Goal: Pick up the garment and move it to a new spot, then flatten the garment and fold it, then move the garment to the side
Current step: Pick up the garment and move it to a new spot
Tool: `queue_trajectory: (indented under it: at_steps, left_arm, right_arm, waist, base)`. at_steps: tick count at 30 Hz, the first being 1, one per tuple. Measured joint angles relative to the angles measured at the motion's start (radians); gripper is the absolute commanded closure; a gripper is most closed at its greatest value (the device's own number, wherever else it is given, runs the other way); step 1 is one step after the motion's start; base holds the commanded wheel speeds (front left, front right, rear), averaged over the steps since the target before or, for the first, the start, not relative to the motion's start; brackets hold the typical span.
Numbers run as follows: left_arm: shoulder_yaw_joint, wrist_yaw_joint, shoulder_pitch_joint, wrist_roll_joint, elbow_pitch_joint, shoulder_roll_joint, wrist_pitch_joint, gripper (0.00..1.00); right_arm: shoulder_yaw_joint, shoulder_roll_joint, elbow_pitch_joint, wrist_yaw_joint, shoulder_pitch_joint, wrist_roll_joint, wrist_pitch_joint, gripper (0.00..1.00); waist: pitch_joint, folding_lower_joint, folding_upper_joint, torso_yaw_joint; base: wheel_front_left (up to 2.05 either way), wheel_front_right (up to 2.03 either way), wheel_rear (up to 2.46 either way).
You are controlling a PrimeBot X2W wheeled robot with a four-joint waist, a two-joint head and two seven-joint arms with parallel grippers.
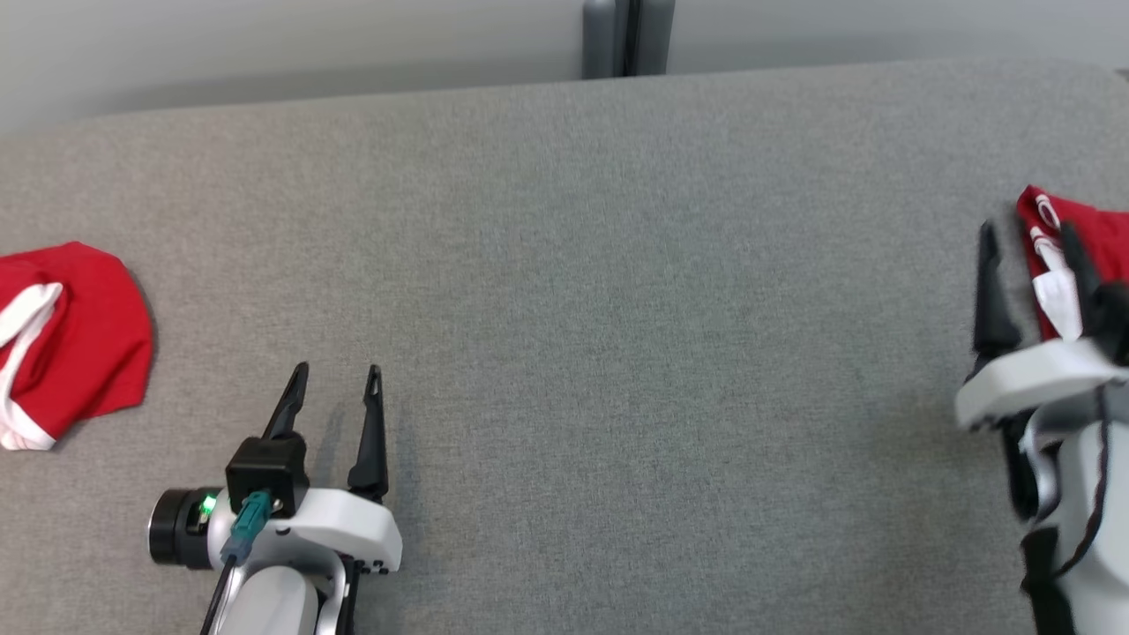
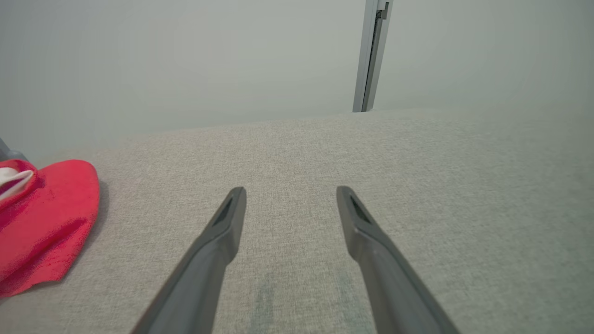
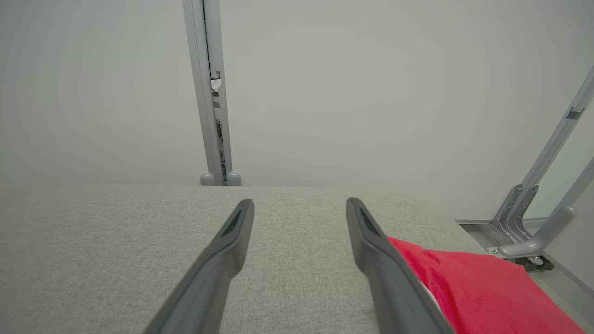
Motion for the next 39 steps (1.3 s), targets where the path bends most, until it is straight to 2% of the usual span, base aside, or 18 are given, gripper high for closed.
queue_trajectory:
  at_steps: [6,15,22,32,39]
  left_arm:
    - [0.056,0.013,0.054,-0.019,0.009,0.0,0.0,0.0]
    - [0.151,0.006,0.144,-0.015,0.019,0.001,0.0,0.0]
    - [0.171,-0.01,0.166,-0.006,0.029,0.001,0.0,0.0]
    - [0.179,-0.018,0.189,-0.004,0.038,0.001,0.0,0.0]
    - [0.177,-0.019,0.188,-0.003,0.04,0.0,0.0,0.0]
  right_arm:
    - [0.073,0.038,-0.012,0.0,0.137,0.012,0.0,0.0]
    - [0.136,0.055,-0.023,0.0,0.221,0.068,0.0,0.0]
    - [0.176,0.058,-0.017,0.0,0.26,0.096,0.0,0.0]
    - [0.19,0.058,-0.012,0.0,0.292,0.12,0.0,0.0]
    - [0.215,0.058,-0.009,0.0,0.294,0.129,0.0,0.0]
  waist:
    - [-0.075,0.0,0.0001,0.006]
    - [-0.177,0.0,0.0,-0.007]
    - [-0.238,0.0,0.0,-0.008]
    - [-0.257,0.0,0.0,-0.001]
    - [-0.248,0.0,0.0,0.039]
  base:
    - [0.0,0.0,0.0]
    - [0.0,0.0,0.0]
    - [0.0,0.0,0.0]
    - [0.0,0.0,0.0]
    - [0.0,0.0,0.0]
